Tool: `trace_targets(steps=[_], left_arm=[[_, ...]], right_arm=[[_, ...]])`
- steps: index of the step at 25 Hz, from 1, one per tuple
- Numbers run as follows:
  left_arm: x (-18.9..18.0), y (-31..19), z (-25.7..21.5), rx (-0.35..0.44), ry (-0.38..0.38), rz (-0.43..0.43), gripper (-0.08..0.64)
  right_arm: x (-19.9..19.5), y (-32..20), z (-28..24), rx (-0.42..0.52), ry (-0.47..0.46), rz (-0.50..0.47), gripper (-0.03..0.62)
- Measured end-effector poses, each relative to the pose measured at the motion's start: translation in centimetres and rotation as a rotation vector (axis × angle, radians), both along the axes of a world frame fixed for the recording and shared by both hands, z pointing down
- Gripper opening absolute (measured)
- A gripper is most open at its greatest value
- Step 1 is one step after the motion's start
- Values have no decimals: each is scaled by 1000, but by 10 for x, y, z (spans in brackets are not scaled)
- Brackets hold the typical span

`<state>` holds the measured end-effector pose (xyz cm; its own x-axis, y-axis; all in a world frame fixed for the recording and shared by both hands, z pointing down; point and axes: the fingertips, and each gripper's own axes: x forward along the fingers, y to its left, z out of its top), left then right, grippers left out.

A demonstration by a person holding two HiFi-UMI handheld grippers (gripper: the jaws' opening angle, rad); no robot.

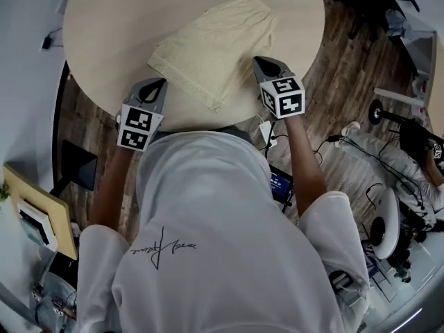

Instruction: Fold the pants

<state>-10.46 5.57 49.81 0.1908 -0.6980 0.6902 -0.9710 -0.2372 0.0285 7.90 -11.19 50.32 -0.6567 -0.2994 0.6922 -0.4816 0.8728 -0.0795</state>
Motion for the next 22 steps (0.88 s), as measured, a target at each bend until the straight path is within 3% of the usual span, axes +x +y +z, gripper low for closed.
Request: trace_targets(steps=[2,4,10,14,18,22], left_arm=[[-10,-1,-4,15,-44,48,57],[-21,-3,-1,19,-37,70,57],[-60,-7,18,-7,30,13,57],[-76,-14,22,-4,116,-42,57],[-78,-21,23,12,275,-80,66],[-91,-21,37,-6,296,-147,95]], right_arm=[[-3,17,0,-44,-20,60,-2],[-6,34,0,-53,-16,109,-2],[-12,68,3,-75,4,241,-2],[-11,87,5,-48,54,286,-2],[-13,108,8,-48,66,348,-2],[-17,127,13,-40,73,410,-2]])
